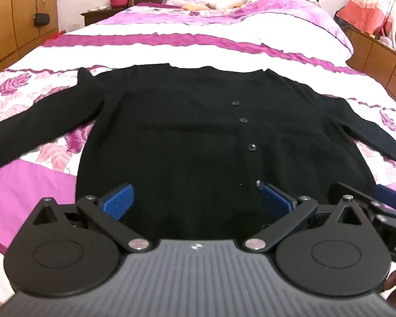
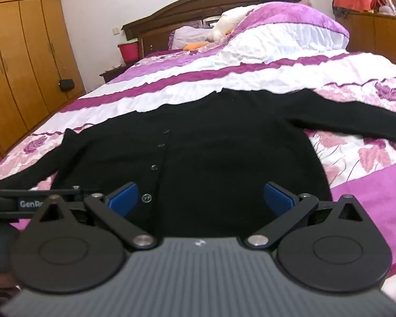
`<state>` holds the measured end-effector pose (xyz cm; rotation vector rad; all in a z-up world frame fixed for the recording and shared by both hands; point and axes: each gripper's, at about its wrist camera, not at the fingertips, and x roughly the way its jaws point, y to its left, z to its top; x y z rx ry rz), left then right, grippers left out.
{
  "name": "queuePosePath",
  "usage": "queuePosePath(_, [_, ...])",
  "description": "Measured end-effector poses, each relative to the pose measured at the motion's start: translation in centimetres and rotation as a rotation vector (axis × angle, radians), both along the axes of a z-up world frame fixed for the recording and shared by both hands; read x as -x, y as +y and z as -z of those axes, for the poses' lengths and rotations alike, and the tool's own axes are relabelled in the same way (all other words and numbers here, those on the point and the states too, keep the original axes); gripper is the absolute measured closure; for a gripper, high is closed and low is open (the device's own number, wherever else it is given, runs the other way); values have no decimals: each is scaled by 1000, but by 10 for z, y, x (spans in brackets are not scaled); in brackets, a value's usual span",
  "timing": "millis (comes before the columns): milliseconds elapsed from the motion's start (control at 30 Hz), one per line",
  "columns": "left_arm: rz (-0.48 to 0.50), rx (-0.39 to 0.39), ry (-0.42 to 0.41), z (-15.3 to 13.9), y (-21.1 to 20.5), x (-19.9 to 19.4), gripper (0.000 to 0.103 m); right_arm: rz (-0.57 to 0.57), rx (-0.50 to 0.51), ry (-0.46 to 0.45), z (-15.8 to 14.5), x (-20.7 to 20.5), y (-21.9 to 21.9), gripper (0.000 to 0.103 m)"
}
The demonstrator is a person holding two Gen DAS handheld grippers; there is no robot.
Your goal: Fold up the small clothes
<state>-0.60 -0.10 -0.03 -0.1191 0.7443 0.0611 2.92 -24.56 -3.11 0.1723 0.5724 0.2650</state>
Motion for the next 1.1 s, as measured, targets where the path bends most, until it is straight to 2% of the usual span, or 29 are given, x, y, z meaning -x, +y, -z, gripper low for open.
queuePosePath(167, [-9, 0, -5, -5, 0, -2, 0, -24, 5, 12, 4, -2, 3, 0])
queuePosePath(400, [5, 14, -3, -5, -3, -8, 0, 9, -18, 31, 5, -4, -7, 0])
queuePosePath(800, [6, 2, 45, 5, -7, -27, 0, 27, -82, 79, 12, -22, -22, 0])
queuePosePath(1100, [-21, -2, 46, 9, -3, -20, 0, -4, -84, 58, 12, -16, -18, 0])
